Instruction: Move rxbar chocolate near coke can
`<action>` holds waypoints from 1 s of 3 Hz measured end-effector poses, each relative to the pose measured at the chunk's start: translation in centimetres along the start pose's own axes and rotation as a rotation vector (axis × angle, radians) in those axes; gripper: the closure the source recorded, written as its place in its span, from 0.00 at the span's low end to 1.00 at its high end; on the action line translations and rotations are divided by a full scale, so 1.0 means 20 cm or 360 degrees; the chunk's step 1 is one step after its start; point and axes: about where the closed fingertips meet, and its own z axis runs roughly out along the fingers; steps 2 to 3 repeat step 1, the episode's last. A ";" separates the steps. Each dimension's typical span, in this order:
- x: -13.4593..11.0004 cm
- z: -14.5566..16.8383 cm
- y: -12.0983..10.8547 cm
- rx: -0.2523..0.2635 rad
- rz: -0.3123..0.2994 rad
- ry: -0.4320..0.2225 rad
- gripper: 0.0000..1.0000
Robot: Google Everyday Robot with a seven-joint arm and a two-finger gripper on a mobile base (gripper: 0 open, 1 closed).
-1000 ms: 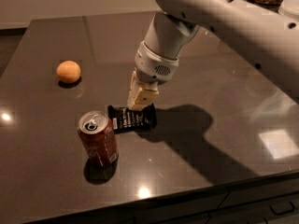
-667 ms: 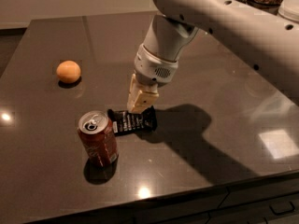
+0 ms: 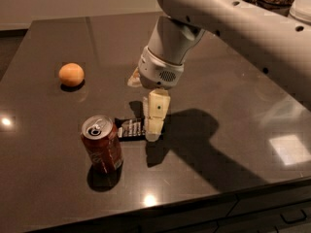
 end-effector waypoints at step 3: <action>0.00 0.00 0.00 0.0000 0.0000 0.0000 0.00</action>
Offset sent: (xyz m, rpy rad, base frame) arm 0.0000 0.0000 0.0000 0.0000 0.0000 0.0000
